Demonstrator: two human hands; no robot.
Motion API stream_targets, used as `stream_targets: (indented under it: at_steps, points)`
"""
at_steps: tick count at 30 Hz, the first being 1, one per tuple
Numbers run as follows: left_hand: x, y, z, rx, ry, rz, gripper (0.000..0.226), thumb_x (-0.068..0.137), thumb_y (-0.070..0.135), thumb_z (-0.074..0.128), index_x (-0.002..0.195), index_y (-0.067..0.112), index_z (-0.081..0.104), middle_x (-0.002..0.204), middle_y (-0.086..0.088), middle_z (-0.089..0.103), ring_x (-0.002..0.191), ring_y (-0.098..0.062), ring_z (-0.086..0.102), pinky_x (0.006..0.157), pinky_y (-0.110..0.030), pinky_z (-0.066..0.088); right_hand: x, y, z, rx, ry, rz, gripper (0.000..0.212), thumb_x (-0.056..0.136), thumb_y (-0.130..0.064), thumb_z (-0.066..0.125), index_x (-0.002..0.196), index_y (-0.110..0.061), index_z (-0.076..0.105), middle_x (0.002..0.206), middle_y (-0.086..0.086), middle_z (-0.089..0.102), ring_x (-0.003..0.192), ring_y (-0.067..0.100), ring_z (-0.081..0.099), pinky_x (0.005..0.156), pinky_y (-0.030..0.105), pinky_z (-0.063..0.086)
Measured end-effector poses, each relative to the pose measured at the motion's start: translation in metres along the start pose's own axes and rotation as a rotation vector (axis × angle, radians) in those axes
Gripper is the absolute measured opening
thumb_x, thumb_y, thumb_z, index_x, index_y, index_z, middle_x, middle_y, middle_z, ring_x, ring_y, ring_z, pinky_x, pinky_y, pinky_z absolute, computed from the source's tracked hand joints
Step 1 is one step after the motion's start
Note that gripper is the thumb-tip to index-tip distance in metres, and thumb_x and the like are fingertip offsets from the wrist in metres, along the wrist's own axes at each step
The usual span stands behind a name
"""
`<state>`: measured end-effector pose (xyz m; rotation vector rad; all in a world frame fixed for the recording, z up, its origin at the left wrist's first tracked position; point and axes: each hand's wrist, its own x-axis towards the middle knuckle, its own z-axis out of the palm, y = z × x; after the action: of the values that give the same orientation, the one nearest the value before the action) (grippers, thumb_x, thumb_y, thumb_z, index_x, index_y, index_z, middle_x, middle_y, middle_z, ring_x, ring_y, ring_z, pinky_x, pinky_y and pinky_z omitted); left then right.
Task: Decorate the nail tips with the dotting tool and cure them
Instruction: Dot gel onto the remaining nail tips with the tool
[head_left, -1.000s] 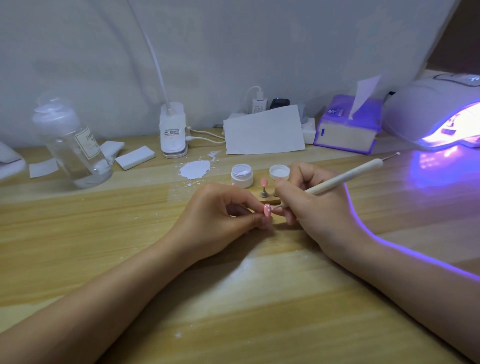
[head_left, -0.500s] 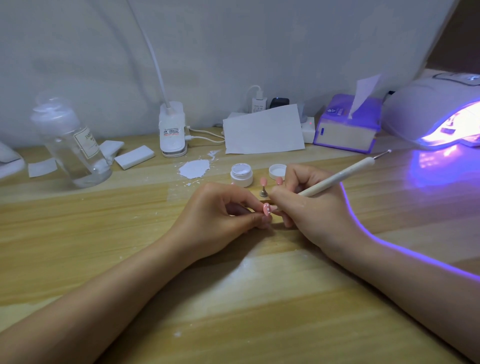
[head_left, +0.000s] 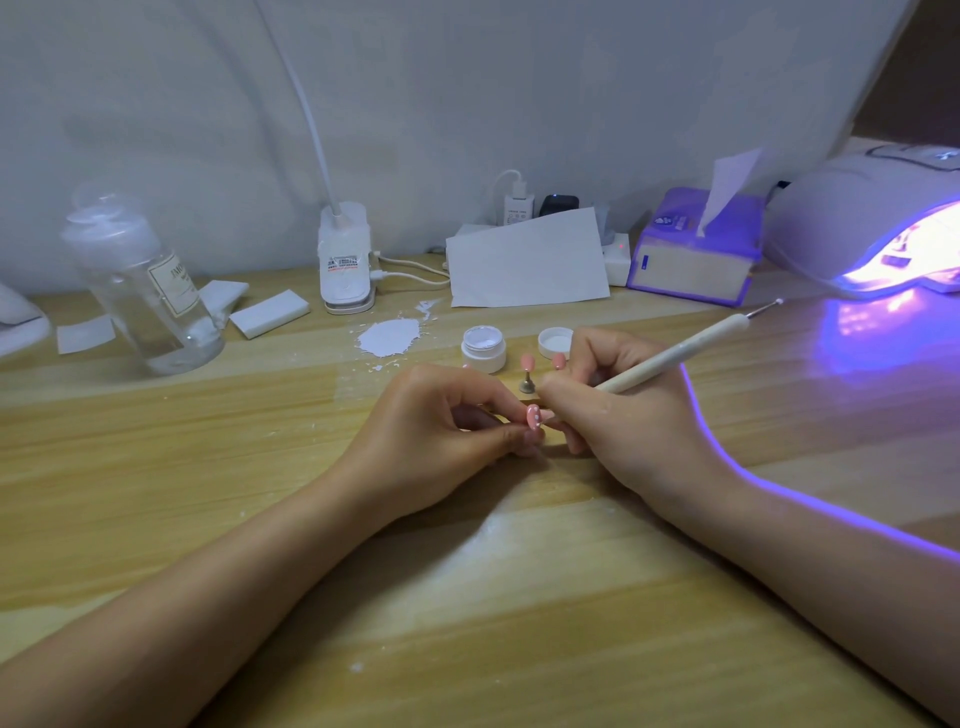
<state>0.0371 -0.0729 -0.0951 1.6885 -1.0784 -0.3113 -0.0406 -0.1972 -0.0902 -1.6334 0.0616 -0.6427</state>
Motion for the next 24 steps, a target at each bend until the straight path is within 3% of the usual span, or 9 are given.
stream_targets:
  at_steps: [12, 15, 19, 24]
  points:
    - [-0.0003, -0.0006, -0.0010, 0.027, -0.007, 0.011, 0.018, 0.074, 0.001, 0.070, 0.071, 0.019, 0.070, 0.064, 0.010, 0.070, 0.061, -0.001, 0.066, 0.054, -0.010, 0.045, -0.0005, -0.0030, 0.0015, 0.022, -0.019, 0.012, 0.038, 0.075, 0.016, 0.051, 0.049, -0.008, 0.037, 0.029, -0.007, 0.042, 0.033, -0.001, 0.042, 0.048, 0.004, 0.037]
    - [-0.0004, -0.0001, -0.0009, 0.022, -0.003, 0.007, 0.022, 0.074, 0.001, 0.070, 0.069, 0.022, 0.070, 0.065, 0.008, 0.071, 0.062, -0.003, 0.067, 0.054, -0.011, 0.046, -0.0003, -0.0028, 0.0015, 0.012, -0.022, 0.003, 0.039, 0.074, 0.018, 0.050, 0.048, -0.009, 0.038, 0.028, -0.008, 0.042, 0.036, -0.004, 0.045, 0.057, 0.002, 0.039]
    - [-0.0008, 0.0000, -0.0010, 0.014, 0.003, -0.003, 0.025, 0.074, 0.002, 0.070, 0.068, 0.026, 0.069, 0.066, 0.006, 0.071, 0.066, -0.008, 0.069, 0.055, -0.012, 0.048, 0.0000, -0.0016, 0.0007, 0.019, -0.014, 0.009, 0.038, 0.074, 0.017, 0.051, 0.049, -0.008, 0.038, 0.030, -0.008, 0.042, 0.039, -0.005, 0.048, 0.050, 0.004, 0.037]
    - [-0.0009, 0.0001, -0.0012, 0.027, 0.009, -0.002, 0.026, 0.074, 0.002, 0.070, 0.068, 0.027, 0.069, 0.068, 0.002, 0.072, 0.066, -0.011, 0.070, 0.056, -0.014, 0.049, -0.0003, 0.0008, -0.0005, -0.006, 0.012, -0.002, 0.037, 0.076, 0.012, 0.054, 0.050, -0.007, 0.037, 0.031, -0.009, 0.041, 0.036, -0.003, 0.046, 0.051, 0.007, 0.041]
